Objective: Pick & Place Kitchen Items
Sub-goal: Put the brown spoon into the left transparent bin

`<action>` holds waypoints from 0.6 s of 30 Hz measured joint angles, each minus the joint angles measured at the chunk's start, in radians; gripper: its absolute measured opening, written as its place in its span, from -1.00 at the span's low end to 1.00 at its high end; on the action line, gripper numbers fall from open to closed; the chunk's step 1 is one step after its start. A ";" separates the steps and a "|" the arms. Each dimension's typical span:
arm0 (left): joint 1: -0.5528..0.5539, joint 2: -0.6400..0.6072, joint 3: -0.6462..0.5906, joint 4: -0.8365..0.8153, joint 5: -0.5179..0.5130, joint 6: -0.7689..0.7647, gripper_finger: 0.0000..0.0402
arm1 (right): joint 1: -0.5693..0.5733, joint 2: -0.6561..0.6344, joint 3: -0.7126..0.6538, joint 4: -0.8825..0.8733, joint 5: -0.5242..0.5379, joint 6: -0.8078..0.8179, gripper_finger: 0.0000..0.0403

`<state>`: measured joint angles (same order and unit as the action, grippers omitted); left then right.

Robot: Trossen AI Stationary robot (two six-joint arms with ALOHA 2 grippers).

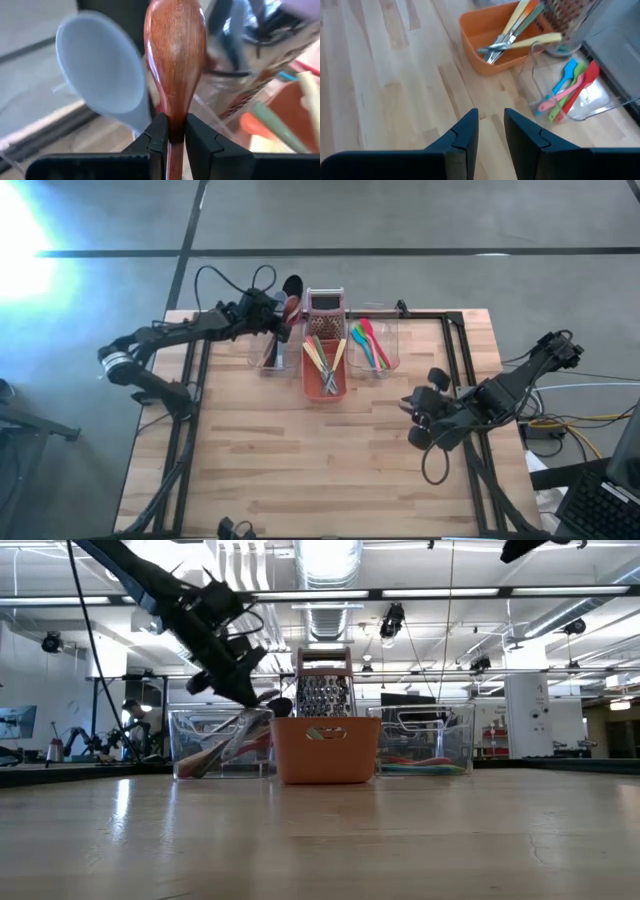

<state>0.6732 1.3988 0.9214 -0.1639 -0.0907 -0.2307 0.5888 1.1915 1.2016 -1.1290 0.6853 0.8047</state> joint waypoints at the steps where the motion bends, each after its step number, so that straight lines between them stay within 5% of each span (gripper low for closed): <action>1: 0.006 0.007 -0.006 0.002 0.004 -0.010 -0.77 | 0.000 0.000 -0.005 0.000 -0.011 0.000 -0.58; 13: 0.029 0.021 -0.109 0.059 0.034 -0.084 -0.76 | 0.000 0.000 -0.061 0.004 -0.043 0.012 -0.66; 18: 0.029 0.018 -0.105 0.047 0.053 -0.081 -0.37 | 0.000 0.000 -0.061 0.008 -0.042 0.014 -0.62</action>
<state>0.7021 1.4168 0.8161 -0.1171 -0.0378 -0.3120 0.5888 1.1915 1.1404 -1.1206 0.6430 0.8183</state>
